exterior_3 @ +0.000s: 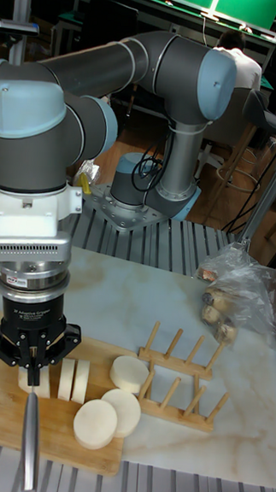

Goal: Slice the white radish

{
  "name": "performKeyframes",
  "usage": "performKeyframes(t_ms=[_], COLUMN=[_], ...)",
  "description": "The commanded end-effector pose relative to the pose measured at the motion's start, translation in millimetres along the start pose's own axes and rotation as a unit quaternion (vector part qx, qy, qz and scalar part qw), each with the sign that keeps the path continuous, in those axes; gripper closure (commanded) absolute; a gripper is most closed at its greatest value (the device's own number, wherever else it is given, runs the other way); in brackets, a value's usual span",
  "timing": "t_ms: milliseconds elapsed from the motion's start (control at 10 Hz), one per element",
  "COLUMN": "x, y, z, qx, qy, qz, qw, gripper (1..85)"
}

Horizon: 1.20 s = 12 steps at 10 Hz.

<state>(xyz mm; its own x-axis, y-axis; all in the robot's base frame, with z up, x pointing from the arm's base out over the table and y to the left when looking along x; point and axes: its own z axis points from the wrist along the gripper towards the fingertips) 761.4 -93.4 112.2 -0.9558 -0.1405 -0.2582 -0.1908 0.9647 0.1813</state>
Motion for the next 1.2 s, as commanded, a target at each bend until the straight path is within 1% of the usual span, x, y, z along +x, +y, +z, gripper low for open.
performKeyframes(t_ms=[0, 100, 300, 500, 700, 900, 1000, 1100], x=[-6.3, 5.8, 22.9, 26.5, 32.4, 31.3, 33.0, 35.3], y=[1.3, 0.0, 2.8, 1.4, 2.2, 3.4, 4.0, 5.8], z=[-0.5, -0.3, -1.7, -2.6, -4.7, -4.4, -2.7, 1.5], qx=[-0.004, -0.001, -0.006, -0.004, -0.005, -0.005, -0.006, -0.001], qy=[-0.009, 0.015, 0.048, 0.056, 0.069, 0.071, 0.077, 0.074], qz=[-0.004, -0.007, -0.009, -0.013, -0.014, -0.014, -0.013, -0.009], qw=[0.9999, 0.9999, 0.9988, 0.9983, 0.9975, 0.9973, 0.997, 0.9972], gripper=[84.3, 84.3, 84.3, 84.3, 84.3, 84.3, 84.3, 84.3])
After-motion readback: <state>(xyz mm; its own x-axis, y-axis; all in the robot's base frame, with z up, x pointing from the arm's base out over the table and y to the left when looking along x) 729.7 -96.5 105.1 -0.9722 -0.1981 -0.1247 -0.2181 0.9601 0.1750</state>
